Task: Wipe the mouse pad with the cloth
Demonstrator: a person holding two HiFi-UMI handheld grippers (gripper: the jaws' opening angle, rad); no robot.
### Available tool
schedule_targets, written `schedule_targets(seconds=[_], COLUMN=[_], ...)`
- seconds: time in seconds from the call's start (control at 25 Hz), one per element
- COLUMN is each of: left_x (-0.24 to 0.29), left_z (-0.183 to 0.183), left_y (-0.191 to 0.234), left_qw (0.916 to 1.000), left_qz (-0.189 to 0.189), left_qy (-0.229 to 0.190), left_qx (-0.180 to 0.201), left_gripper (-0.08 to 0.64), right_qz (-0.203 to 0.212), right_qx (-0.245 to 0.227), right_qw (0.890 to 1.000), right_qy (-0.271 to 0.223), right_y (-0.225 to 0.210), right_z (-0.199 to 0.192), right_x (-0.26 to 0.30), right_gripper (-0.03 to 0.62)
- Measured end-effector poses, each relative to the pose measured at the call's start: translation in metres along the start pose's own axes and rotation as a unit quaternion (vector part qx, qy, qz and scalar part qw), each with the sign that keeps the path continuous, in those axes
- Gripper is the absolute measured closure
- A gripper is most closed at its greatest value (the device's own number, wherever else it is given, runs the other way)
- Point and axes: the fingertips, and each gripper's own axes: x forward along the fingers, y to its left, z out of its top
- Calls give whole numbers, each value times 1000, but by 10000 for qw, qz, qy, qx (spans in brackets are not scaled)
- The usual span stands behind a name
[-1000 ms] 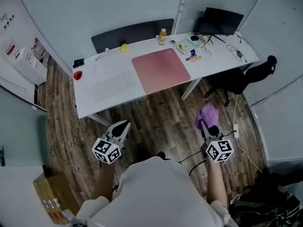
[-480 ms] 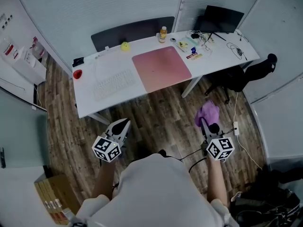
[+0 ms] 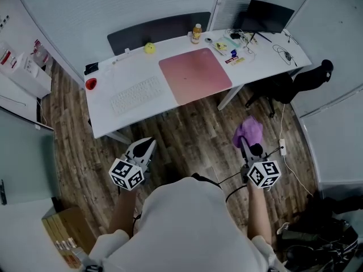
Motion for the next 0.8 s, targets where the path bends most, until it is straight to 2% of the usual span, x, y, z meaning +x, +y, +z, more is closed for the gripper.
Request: schedule_targets(seconds=[0.36,0.8], left_x=[-4,14], left_z=[-2,3], left_y=[29,49], left_qw=[9999,9998], left_qz=[-74,-38], left_qy=[92,177], left_qx=[-29,-89], left_gripper=[538,538], right_qz=[-45,1], right_qx=[31,116], right_qw=[9999,9995], right_qy=[108,282], right_y=[19,14], right_z=[-7,-8], right_x=[19,45], right_gripper=[472,472])
